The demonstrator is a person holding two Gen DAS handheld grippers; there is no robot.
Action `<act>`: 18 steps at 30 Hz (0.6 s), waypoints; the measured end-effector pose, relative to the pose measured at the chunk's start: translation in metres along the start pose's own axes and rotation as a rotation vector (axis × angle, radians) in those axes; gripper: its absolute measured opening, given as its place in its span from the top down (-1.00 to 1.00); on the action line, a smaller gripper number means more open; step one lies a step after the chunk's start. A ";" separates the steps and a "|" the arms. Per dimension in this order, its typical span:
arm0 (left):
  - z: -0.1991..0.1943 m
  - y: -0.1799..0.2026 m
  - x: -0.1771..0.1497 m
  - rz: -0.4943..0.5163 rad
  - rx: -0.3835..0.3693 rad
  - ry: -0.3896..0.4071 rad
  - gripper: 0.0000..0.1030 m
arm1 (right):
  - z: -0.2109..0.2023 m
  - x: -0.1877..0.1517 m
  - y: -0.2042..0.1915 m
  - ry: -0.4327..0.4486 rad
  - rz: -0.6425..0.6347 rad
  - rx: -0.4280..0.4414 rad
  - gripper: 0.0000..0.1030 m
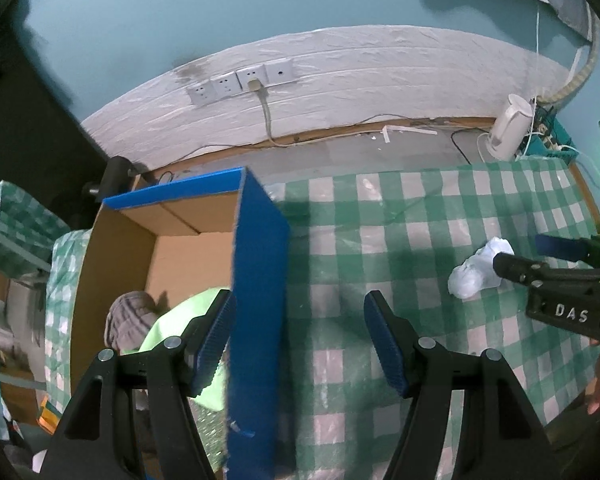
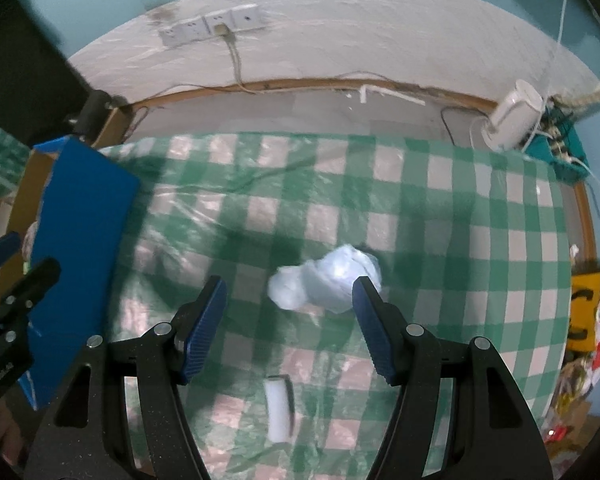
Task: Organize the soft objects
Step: 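Move both grippers back over the white bag bundle and white tube, then grasp the blue-striped white bag bundle with the right gripper while the left gripper grasps the white tube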
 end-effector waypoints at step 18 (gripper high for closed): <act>0.048 0.026 0.011 0.053 -0.018 -0.078 -0.32 | 0.058 0.011 0.027 -0.046 0.183 -0.087 -0.27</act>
Point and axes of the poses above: each gripper's, at about its wrist camera, not at the fingertips, and z roughly the way its jaws point, y to its right, x to its top, the point moved 2 cm from there along z, roughly the way its jaws point, and after that the axes turned 15 degrees about z, right-handed, at the moved point
